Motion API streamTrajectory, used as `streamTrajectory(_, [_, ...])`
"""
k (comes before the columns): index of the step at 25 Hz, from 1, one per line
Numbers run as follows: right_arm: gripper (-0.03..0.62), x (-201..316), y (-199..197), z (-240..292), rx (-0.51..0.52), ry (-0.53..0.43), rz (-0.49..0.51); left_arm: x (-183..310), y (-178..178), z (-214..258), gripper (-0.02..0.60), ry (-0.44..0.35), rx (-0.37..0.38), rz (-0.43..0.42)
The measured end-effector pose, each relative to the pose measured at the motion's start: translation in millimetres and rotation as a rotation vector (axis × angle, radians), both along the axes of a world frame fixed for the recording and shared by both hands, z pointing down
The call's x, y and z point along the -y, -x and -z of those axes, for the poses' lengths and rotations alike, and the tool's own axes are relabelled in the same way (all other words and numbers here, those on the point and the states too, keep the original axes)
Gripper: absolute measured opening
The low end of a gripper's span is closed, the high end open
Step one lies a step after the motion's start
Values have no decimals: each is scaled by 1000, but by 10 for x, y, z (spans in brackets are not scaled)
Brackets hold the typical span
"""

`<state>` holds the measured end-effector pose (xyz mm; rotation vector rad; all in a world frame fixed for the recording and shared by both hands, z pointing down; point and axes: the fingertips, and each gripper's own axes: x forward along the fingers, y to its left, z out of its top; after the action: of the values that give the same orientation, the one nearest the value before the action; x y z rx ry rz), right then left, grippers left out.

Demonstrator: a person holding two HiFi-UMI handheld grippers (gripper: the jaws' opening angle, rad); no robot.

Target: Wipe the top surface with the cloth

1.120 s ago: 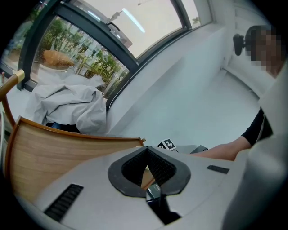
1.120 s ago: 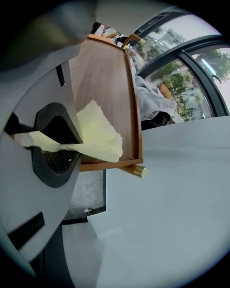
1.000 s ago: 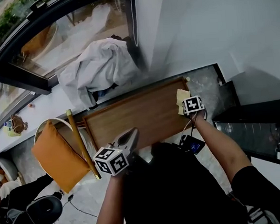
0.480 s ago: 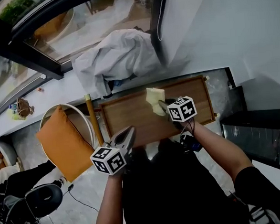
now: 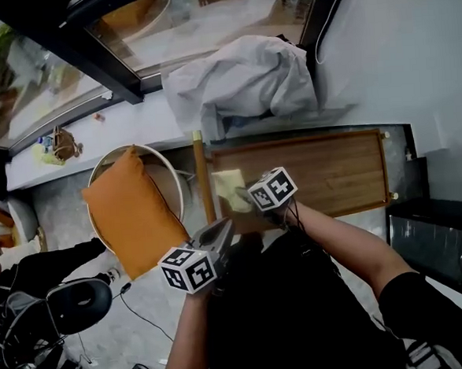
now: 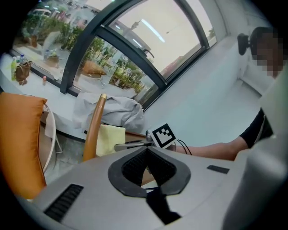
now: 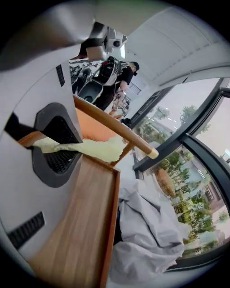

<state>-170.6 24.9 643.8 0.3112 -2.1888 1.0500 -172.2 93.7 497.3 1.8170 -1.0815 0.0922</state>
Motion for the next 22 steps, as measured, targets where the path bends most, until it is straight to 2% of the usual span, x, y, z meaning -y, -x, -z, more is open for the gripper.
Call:
streamTrajectory(4, [32, -142, 259, -278, -73, 29, 36, -131, 112, -75, 8, 23, 13, -39])
streamTrajectory(8, [32, -217, 333, -535, -154, 30, 39, -196, 293, -115, 8, 27, 31, -57])
streamTrajectory(11, [32, -246, 329, -668, -225, -1, 54, -196, 382, -140, 8, 35, 27, -51])
streamTrajectory(16, [32, -292, 290, -784, -328, -92, 129, -159, 303, -158, 9, 30, 34, -95])
streamTrajectory(19, [32, -279, 259, -794, -359, -149, 155, -148, 219, -146, 9, 28, 25, -107])
streamTrajectory(22, [32, -260, 154, -794, -380, -159, 159, -126, 148, -144, 8, 28, 21, -114])
